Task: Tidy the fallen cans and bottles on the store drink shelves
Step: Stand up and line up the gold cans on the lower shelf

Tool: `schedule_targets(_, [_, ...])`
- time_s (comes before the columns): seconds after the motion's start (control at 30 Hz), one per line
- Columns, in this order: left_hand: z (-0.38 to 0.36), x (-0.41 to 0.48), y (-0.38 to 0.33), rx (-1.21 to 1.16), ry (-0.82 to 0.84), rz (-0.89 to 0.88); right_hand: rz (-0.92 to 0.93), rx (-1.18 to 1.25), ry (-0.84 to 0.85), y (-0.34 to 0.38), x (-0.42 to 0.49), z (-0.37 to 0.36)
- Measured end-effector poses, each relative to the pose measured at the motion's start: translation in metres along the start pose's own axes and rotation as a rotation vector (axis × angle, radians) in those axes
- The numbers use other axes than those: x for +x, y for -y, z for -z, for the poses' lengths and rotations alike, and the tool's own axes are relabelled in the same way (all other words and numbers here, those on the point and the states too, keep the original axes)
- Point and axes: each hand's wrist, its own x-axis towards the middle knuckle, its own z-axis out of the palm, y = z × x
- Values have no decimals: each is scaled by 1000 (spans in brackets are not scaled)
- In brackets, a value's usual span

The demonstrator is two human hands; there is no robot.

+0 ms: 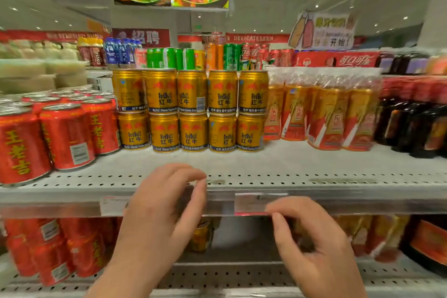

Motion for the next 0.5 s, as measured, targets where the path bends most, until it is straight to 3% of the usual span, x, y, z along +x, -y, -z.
schedule_targets(0.17, [-39, 21, -16, 279, 242, 128, -128, -265, 85, -52, 27, 59])
schedule_targets(0.33, [-50, 9, -16, 349, 152, 109, -152, -433, 237, -89, 24, 87])
schedule_targets(0.5, [-60, 2, -22, 423, 118, 139, -67, -447, 258, -99, 18, 91])
